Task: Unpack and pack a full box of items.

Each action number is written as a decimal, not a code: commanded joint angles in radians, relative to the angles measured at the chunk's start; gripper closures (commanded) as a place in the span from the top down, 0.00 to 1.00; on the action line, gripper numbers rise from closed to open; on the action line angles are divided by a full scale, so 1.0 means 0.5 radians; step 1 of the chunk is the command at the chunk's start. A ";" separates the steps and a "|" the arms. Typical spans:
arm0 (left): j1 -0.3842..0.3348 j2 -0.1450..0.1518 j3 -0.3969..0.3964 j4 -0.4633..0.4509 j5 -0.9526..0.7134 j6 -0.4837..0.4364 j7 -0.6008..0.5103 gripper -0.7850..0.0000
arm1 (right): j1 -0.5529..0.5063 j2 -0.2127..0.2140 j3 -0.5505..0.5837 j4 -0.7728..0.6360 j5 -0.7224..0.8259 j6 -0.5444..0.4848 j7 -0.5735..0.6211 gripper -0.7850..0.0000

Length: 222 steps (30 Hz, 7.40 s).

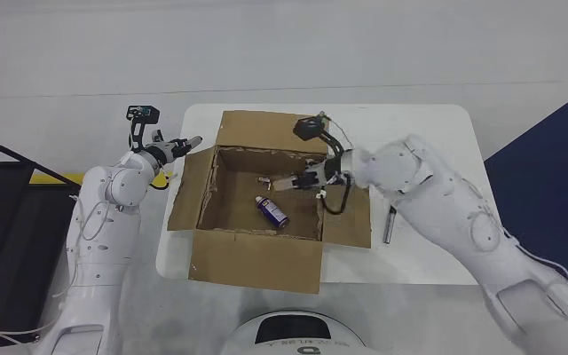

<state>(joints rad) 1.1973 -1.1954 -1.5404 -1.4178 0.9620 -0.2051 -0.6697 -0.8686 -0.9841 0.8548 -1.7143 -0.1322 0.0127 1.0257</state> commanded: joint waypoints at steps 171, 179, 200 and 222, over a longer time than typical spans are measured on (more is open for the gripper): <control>0.000 0.000 0.000 0.000 0.000 0.000 0.000 1.00 | -0.104 -0.039 -0.242 -0.281 -0.664 0.632 0.150 0.15; 0.000 0.000 0.000 0.000 0.000 0.000 0.000 1.00 | 0.144 -0.229 -0.631 -0.142 -0.900 0.952 0.084 0.47; 0.000 0.000 0.000 0.000 0.000 0.000 0.000 1.00 | -1.043 0.121 1.210 -1.044 -0.917 0.848 0.043 1.00; 0.000 0.000 0.000 0.000 0.000 0.000 0.000 1.00 | -1.240 0.169 1.519 -0.679 -0.990 0.860 0.459 1.00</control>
<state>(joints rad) 1.1973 -1.1954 -1.5404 -1.4178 0.9620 -0.2051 -0.6697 -1.4905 -0.9031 1.6103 -2.0741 -0.6062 0.4426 1.2071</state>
